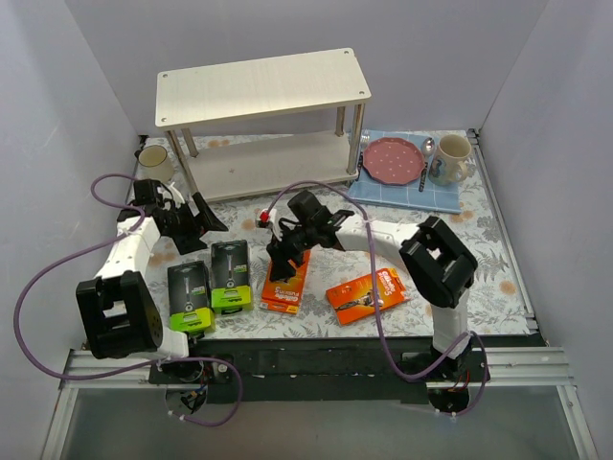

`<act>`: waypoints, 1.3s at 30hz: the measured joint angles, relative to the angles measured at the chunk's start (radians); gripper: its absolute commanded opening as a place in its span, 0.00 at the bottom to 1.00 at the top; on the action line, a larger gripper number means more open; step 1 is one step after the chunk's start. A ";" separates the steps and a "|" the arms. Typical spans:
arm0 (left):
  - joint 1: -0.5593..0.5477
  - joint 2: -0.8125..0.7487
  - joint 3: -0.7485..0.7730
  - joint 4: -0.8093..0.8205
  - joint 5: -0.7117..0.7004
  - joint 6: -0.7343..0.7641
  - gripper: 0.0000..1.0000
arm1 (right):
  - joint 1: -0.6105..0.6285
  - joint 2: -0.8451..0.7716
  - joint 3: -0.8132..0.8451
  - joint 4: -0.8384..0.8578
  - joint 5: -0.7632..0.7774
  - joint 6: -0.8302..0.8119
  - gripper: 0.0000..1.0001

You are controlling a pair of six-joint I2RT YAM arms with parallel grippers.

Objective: Place and organize the shaving razors onto the shelf

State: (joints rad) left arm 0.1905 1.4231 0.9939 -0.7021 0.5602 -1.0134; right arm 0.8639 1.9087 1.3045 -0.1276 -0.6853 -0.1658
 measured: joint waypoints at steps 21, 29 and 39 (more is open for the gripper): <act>0.000 -0.167 -0.144 0.010 0.037 -0.026 0.84 | 0.084 0.155 0.047 -0.048 0.037 -0.287 0.59; -0.005 -0.107 -0.146 -0.014 0.014 -0.024 0.81 | -0.004 0.001 -0.119 -0.137 0.114 -0.389 0.61; -0.126 -0.025 -0.142 -0.025 0.019 -0.047 0.63 | -0.104 -0.174 -0.145 -0.215 0.156 -0.295 0.71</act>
State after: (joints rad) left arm 0.0650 1.3979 0.8524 -0.7273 0.5793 -1.0607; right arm 0.7601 1.7351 1.1595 -0.3424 -0.5297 -0.4606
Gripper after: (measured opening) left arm 0.700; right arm 0.683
